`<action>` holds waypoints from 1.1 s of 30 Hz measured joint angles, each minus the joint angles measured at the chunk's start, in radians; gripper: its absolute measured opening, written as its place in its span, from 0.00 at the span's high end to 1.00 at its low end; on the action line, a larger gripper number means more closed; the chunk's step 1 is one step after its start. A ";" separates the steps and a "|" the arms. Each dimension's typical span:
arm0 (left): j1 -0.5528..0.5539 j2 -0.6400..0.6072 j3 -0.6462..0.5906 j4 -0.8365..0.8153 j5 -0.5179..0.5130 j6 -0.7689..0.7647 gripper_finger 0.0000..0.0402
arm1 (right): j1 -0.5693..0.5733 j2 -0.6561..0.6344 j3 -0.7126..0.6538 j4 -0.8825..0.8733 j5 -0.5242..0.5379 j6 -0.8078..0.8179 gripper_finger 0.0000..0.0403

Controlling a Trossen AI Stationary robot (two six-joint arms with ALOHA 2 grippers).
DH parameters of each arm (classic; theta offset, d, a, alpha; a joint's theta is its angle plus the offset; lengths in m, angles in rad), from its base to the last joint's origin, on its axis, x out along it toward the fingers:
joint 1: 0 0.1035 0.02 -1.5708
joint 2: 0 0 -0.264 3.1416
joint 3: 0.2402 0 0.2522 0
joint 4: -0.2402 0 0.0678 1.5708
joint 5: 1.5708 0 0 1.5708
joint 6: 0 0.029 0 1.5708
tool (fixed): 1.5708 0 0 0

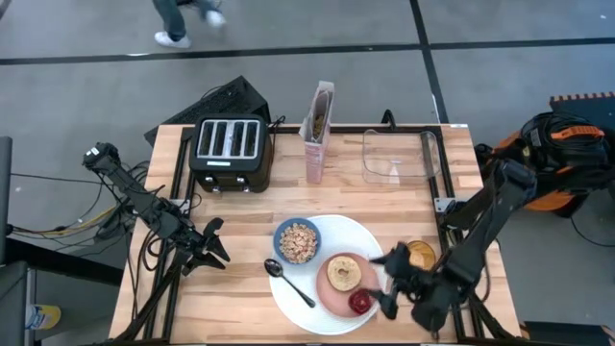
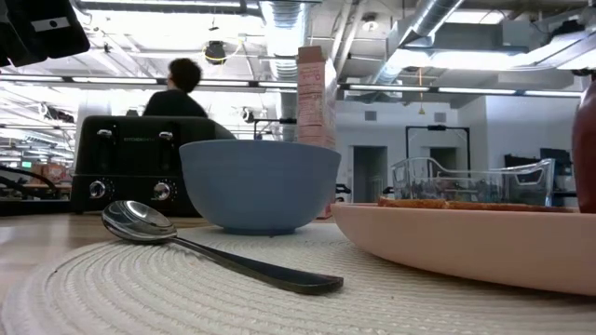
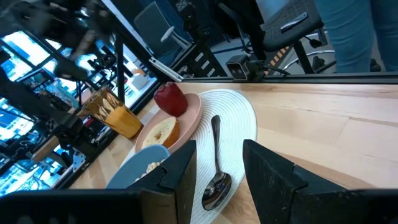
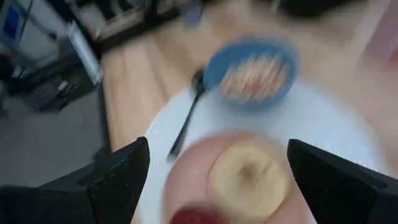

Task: Arrange a breakfast setting
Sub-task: Return to Home Position

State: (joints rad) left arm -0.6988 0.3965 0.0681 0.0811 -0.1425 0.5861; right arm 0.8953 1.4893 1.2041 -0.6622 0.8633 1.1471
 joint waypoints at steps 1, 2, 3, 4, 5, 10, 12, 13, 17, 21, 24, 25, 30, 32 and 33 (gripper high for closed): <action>0.000 0.000 0.000 0.000 0.000 0.000 0.70 | 0.001 -0.024 0.000 -0.006 0.044 -0.031 0.01; 0.000 0.000 0.000 0.000 0.000 0.000 0.70 | 0.002 -0.048 0.000 -0.009 0.087 -0.076 0.01; 0.000 0.000 0.000 0.000 0.000 0.000 0.70 | 0.002 -0.073 0.000 -0.003 0.119 -0.130 0.01; 0.000 0.000 0.000 0.000 0.000 0.000 0.70 | -0.002 -0.099 0.000 0.008 0.138 -0.189 0.01; 0.000 0.000 0.000 0.000 0.000 0.000 0.70 | -0.008 -0.128 0.000 0.023 0.146 -0.250 0.01; 0.000 0.000 0.000 0.000 0.000 0.000 0.70 | -0.071 -0.247 0.000 0.223 0.052 -0.677 0.01; 0.000 0.000 0.000 0.000 0.000 0.000 0.70 | -0.123 -0.287 0.000 0.349 -0.075 -0.869 0.01; 0.000 0.000 0.000 0.000 0.000 0.000 0.70 | -0.153 -0.303 0.000 0.420 -0.161 -0.971 0.01; 0.000 0.000 0.000 0.000 0.000 0.000 0.70 | -0.310 -0.349 0.000 0.610 -0.607 -1.268 0.01; 0.000 0.000 0.000 0.000 0.000 0.000 0.70 | -0.481 -0.382 0.000 0.503 -0.901 -1.293 0.01; 0.000 0.000 0.000 0.000 0.000 0.000 0.70 | -0.585 -0.422 -0.012 0.353 -0.993 -1.270 0.01; 0.000 0.000 0.000 0.000 0.000 0.000 0.70 | -0.611 -0.444 -0.034 0.336 -1.015 -1.264 0.01; 0.000 0.000 0.000 0.000 0.000 0.000 0.70 | -0.677 -0.597 -0.255 0.466 -1.082 -1.238 0.01; 0.000 0.000 0.000 0.000 0.000 0.000 0.70 | -0.679 -0.684 -0.370 0.544 -1.077 -1.204 0.01; 0.000 0.000 0.000 0.000 0.000 0.000 0.70 | -0.679 -0.726 -0.426 0.581 -1.070 -1.180 0.01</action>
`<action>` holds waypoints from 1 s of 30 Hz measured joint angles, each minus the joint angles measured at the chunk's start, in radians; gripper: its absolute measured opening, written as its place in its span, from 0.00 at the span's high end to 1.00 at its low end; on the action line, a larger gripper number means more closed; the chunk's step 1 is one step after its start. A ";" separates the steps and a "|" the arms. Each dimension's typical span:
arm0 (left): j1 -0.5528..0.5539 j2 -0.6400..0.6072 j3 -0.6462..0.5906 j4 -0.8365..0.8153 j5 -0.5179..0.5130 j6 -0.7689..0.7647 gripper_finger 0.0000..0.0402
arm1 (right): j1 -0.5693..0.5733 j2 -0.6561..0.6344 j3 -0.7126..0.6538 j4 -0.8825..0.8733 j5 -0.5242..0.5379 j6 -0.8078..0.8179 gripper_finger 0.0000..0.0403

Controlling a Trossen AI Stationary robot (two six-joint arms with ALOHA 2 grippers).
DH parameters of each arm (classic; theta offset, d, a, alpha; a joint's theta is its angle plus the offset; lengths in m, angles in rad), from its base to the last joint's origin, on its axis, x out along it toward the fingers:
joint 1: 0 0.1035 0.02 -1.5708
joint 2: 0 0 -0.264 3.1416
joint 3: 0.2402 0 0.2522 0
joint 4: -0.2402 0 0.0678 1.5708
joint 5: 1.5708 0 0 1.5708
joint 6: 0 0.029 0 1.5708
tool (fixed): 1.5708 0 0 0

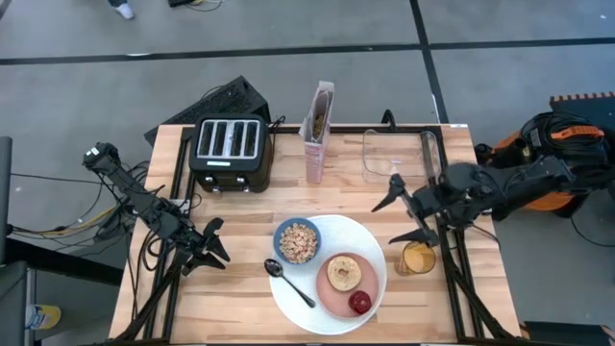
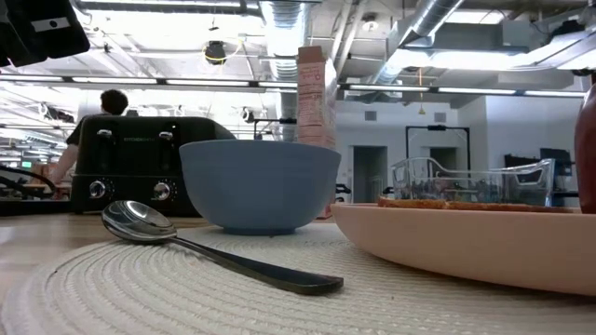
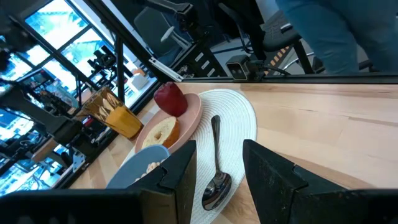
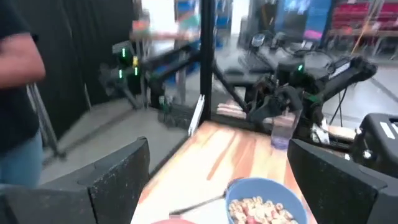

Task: Arrange a breakfast setting
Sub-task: Return to Home Position

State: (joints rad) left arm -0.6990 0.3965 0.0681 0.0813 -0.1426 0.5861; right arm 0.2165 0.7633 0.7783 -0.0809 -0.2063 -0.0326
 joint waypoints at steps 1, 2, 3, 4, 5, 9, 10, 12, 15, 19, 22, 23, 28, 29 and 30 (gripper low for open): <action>0.000 0.000 0.000 0.000 0.000 0.000 0.70 | 0.002 -0.041 -0.054 0.046 0.012 0.025 0.01; 0.000 0.000 0.000 0.000 0.000 0.000 0.70 | 0.007 -0.078 -0.106 0.085 0.025 0.047 0.01; 0.000 0.000 0.000 0.000 0.000 0.000 0.70 | 0.012 -0.115 -0.155 0.112 0.039 0.065 0.01; 0.000 0.000 0.000 0.000 0.000 0.000 0.70 | 0.018 -0.151 -0.204 0.138 0.057 0.080 0.01; 0.000 0.000 0.000 0.000 0.000 0.000 0.70 | 0.025 -0.186 -0.245 0.151 0.080 0.091 0.01; 0.000 0.000 0.000 0.000 0.000 0.000 0.70 | 0.041 -0.306 -0.379 0.167 0.180 0.133 0.01; 0.000 0.000 0.000 0.000 0.000 0.000 0.70 | 0.041 -0.336 -0.411 0.163 0.200 0.138 0.01; 0.000 0.000 0.000 0.000 0.000 0.000 0.70 | 0.037 -0.393 -0.473 0.163 0.226 0.137 0.01; 0.000 0.000 0.000 0.000 0.000 0.000 0.70 | 0.036 -0.474 -0.549 0.163 0.264 0.109 0.01; 0.000 0.000 0.000 0.000 0.000 0.000 0.70 | 0.036 -0.594 -0.614 0.158 0.308 0.009 0.01; 0.000 0.000 0.000 0.000 0.000 0.000 0.70 | 0.036 -0.680 -0.624 0.042 0.359 -0.025 0.01; 0.000 0.000 0.000 0.000 0.000 0.000 0.70 | 0.036 -0.704 -0.624 -0.003 0.391 -0.005 0.01; 0.000 0.000 0.000 0.000 0.000 0.000 0.70 | 0.036 -0.761 -0.624 -0.173 0.514 0.105 0.01; 0.000 0.000 0.000 0.000 0.000 0.000 0.70 | 0.036 -0.761 -0.625 -0.196 0.525 0.110 0.01; 0.000 0.000 0.000 0.000 0.000 0.000 0.70 | 0.036 -0.762 -0.625 -0.211 0.532 0.111 0.01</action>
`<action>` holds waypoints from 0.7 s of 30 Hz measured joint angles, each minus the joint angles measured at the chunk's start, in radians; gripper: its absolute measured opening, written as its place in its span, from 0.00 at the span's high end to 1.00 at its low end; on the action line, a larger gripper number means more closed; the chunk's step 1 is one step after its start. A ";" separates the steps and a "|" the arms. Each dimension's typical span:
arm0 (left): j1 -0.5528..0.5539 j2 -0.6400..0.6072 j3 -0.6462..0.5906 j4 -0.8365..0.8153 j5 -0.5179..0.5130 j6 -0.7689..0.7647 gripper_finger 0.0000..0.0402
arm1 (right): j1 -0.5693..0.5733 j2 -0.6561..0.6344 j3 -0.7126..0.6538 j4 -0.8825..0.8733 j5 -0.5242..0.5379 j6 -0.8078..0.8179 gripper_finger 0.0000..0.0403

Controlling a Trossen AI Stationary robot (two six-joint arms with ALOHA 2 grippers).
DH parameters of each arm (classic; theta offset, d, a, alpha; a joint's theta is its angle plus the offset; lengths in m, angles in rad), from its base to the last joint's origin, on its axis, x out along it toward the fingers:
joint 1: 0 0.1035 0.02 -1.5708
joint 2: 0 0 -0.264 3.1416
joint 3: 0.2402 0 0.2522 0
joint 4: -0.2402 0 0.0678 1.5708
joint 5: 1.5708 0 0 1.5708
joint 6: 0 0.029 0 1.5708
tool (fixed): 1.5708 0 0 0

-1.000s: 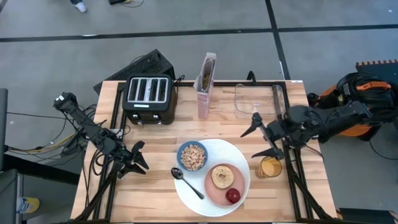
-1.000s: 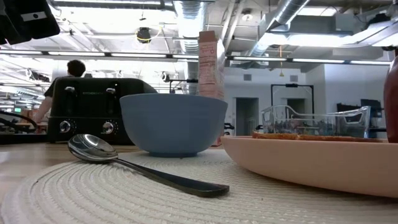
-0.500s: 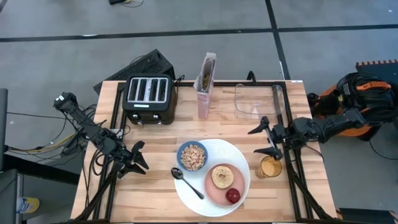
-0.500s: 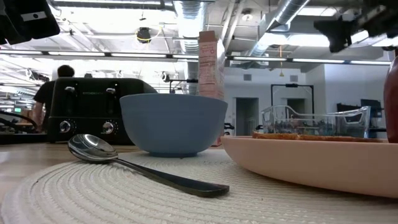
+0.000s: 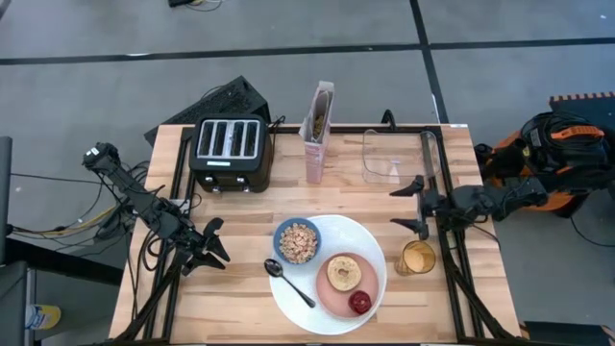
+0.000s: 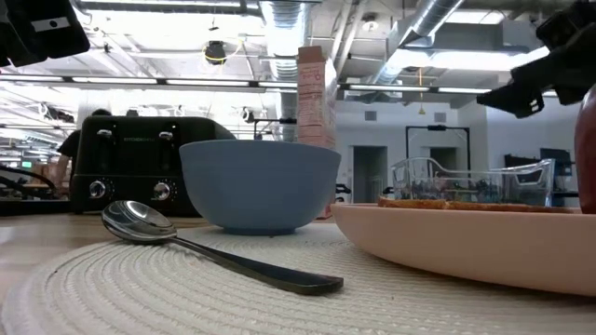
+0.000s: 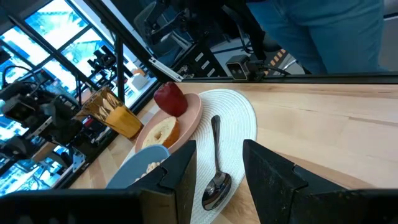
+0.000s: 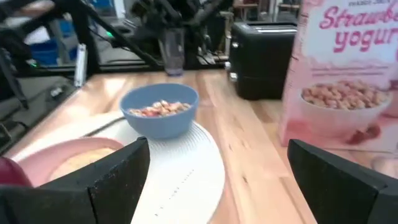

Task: Arrange a breakfast setting
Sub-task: Return to Home Position

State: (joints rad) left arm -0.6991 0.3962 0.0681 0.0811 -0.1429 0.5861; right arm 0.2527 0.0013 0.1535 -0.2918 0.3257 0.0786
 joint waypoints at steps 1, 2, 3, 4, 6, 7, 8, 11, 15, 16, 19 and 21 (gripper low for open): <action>0.000 0.000 0.000 0.000 0.000 0.000 0.70 | 0.000 0.000 0.000 -0.010 0.012 0.000 0.01; 0.000 0.000 0.000 0.000 0.000 0.000 0.70 | 0.000 0.000 0.000 -0.030 0.025 0.000 0.01; 0.000 0.000 0.000 0.000 0.000 0.000 0.70 | 0.000 0.000 0.000 -0.052 0.034 0.001 0.01; 0.000 0.000 0.000 0.000 0.000 0.000 0.70 | 0.000 0.001 0.000 -0.066 0.043 0.000 0.01; 0.000 0.000 0.000 0.000 0.000 0.000 0.70 | 0.000 0.000 0.001 -0.085 0.044 0.001 0.01; 0.000 0.000 0.000 0.000 0.000 0.000 0.70 | 0.000 0.000 0.001 -0.101 0.044 0.001 0.01; 0.000 0.000 0.000 0.000 0.000 0.000 0.70 | 0.000 0.000 0.001 -0.121 0.044 0.003 0.01; 0.000 0.000 0.000 0.000 -0.001 0.000 0.70 | 0.000 0.000 0.000 -0.149 0.044 0.003 0.01; 0.000 0.000 0.000 0.000 -0.001 0.000 0.70 | 0.000 0.003 0.000 -0.165 0.043 0.003 0.01; 0.000 0.000 0.000 0.000 -0.001 0.000 0.70 | 0.000 0.004 0.000 -0.166 0.043 0.003 0.01; 0.000 0.000 0.000 0.000 -0.001 0.000 0.70 | 0.000 0.004 0.000 -0.167 0.042 0.003 0.01; 0.000 0.000 0.000 0.000 -0.002 0.000 0.70 | 0.000 0.004 0.000 -0.168 0.042 0.002 0.01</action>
